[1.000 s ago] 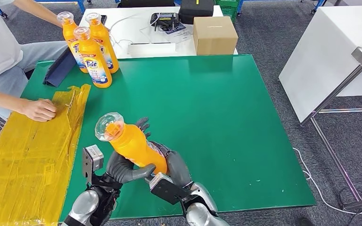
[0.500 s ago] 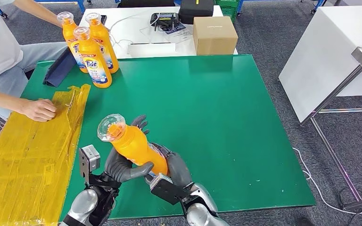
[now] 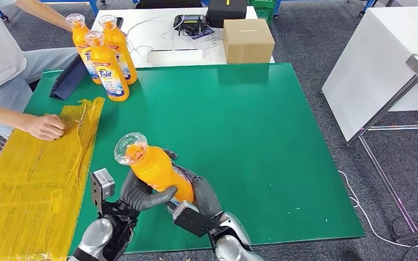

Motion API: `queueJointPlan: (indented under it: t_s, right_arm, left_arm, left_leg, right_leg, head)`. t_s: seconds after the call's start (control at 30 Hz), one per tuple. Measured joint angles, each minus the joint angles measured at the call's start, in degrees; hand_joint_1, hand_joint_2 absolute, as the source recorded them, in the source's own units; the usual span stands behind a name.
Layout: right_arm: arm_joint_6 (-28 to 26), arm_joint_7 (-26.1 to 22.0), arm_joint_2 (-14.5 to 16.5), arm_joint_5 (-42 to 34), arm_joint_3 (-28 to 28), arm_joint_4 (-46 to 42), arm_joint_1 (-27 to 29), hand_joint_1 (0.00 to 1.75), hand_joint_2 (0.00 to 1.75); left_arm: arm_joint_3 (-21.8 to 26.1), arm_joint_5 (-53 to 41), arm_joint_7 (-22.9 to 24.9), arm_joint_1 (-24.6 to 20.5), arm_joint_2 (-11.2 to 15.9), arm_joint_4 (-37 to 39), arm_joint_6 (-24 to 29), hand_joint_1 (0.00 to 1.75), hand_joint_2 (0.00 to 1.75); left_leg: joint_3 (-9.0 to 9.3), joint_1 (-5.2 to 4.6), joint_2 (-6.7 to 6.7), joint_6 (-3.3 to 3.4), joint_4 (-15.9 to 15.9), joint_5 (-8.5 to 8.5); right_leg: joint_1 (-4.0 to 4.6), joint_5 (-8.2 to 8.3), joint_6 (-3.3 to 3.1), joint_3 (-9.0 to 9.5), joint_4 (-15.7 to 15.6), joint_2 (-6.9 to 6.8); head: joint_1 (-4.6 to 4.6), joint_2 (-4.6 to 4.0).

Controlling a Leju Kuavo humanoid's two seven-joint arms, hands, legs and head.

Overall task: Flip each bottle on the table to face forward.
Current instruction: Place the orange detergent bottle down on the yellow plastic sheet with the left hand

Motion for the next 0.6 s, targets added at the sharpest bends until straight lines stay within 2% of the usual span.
queueJointPlan:
  t_s: [0.17,0.2,0.3,0.33,0.53,0.6]
  right_arm:
    - [0.0,-0.1,0.0,0.2,0.0,0.0,0.0,1.75,1.75]
    - [-0.1,-0.2,0.0,0.3,0.0,0.0,0.0,1.65,1.75]
    - [-0.7,-0.3,0.0,0.7,0.0,-0.1,0.0,0.37,1.75]
    - [-1.1,-0.3,0.0,1.0,0.0,-0.2,0.0,0.03,1.75]
    - [-2.3,0.0,-0.6,1.9,0.0,-2.1,0.3,0.00,1.75]
    - [-2.7,0.1,-0.9,1.8,-0.3,-2.9,0.4,0.00,1.75]
  left_arm:
    - [0.0,0.1,-0.3,0.0,0.0,0.0,-0.1,1.75,1.75]
    - [0.0,0.2,-0.4,0.0,0.0,0.0,-0.1,1.75,1.75]
    - [0.1,-0.3,-1.0,0.0,0.0,-0.1,0.2,1.75,1.75]
    - [0.2,-0.9,-1.4,0.0,0.1,-0.3,0.7,1.75,1.75]
    - [1.5,-4.5,-3.4,0.0,0.6,-2.7,4.3,1.75,1.75]
    - [2.2,-7.9,-4.6,0.0,0.8,-3.6,7.5,1.75,1.75]
  left_leg:
    - [0.00,0.00,0.00,0.00,0.0,0.00]
    - [0.00,0.00,0.00,0.00,0.0,0.00]
    - [0.00,0.00,0.00,0.00,0.0,0.00]
    - [0.00,0.00,0.00,0.00,0.0,0.00]
    - [0.00,0.00,0.00,0.00,0.0,0.00]
    - [0.00,0.00,0.00,0.00,0.0,0.00]
  right_leg:
    - [0.00,0.00,0.00,0.00,0.0,0.00]
    - [0.00,0.00,0.00,0.00,0.0,0.00]
    - [0.00,0.00,0.00,0.00,0.0,0.00]
    - [0.00,0.00,0.00,0.00,0.0,0.00]
    - [0.00,0.00,0.00,0.00,0.0,0.00]
    - [0.00,0.00,0.00,0.00,0.0,0.00]
  head:
    - [-0.01,0.00]
    - [-0.01,0.00]
    - [-0.01,0.00]
    - [-0.01,0.00]
    - [0.00,0.00]
    - [0.00,0.00]
